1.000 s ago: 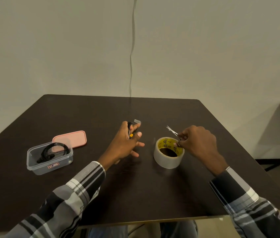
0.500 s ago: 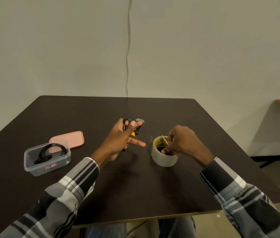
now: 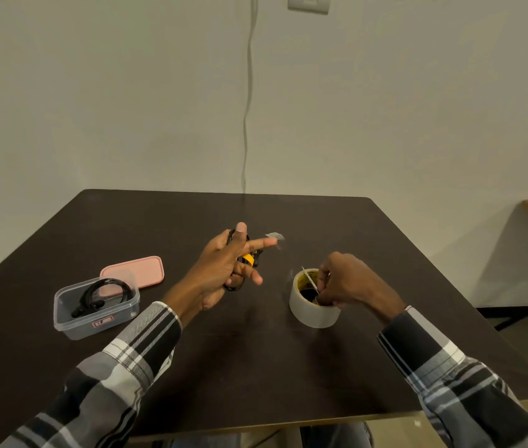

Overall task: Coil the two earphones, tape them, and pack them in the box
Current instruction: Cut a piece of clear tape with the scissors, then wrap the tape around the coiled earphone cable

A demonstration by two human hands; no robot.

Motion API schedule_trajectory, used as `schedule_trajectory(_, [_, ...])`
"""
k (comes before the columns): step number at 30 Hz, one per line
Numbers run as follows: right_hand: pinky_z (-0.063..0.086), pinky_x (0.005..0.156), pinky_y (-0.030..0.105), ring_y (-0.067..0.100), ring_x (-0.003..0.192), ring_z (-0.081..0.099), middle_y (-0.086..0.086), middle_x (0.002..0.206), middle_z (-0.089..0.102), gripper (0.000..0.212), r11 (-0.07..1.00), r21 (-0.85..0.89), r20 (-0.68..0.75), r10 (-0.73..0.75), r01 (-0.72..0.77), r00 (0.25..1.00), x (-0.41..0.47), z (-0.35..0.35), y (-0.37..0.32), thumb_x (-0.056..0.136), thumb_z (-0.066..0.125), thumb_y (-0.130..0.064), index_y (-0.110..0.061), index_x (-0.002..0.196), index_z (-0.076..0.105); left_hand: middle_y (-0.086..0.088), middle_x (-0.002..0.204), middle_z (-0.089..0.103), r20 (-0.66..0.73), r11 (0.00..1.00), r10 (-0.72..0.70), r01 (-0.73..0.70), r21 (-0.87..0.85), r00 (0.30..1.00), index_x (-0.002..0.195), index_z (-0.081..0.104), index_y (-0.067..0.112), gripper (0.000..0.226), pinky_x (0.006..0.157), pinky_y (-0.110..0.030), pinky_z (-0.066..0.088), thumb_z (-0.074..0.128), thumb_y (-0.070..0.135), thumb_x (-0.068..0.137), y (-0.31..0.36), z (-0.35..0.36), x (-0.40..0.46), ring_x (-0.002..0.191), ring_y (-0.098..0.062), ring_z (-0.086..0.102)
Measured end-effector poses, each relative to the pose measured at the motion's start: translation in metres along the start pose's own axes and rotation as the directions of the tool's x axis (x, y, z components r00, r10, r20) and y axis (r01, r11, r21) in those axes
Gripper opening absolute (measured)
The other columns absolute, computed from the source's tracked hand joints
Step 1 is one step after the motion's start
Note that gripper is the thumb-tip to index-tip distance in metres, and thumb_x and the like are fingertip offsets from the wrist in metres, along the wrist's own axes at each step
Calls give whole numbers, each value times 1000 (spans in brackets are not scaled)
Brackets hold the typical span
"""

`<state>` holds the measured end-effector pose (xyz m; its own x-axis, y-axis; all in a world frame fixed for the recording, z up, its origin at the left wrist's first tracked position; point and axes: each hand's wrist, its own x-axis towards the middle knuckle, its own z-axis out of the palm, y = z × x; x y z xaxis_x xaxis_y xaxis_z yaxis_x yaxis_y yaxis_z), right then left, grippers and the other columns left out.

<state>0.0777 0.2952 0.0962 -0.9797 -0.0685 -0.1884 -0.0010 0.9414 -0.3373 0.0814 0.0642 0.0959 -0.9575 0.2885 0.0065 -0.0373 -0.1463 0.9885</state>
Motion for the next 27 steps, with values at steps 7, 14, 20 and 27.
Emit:
schedule_trajectory(7, [57,60,18,19,81,72,4,94,71,4,1000,-7,59,-10,11,998,2,-1,2,86,72,-11,-12,90,72,-4,113,73,-14,999,34,-34,10,999,121,37,0,48,33,-13,24,36,44,101,2,0,-1,41,-13,53])
schedule_trajectory(14, [54,57,23,13,64,66,8,82,75,18,736,652,-240,-31,185,970,-9,-14,-22,93,68,-26,-8,90,70,-4,116,72,31,996,65,-67,62,997,105,39,10,38,33,-13,25,34,48,100,6,-1,-3,43,-15,54])
schedule_trajectory(20, [58,65,26,14,72,70,7,84,77,29,448,877,-193,0,172,981,-15,-17,-39,95,64,-31,-4,102,70,-4,115,72,56,989,83,-89,121,995,114,39,4,44,34,-14,24,34,45,101,9,1,-5,42,-15,54])
schedule_trajectory(27, [59,70,30,15,76,73,9,90,77,32,367,919,-154,-5,146,988,-13,-18,-40,80,80,-13,-7,111,70,-3,115,72,84,981,74,-87,172,994,113,40,7,39,35,-13,29,34,44,102,9,2,-7,43,-15,54])
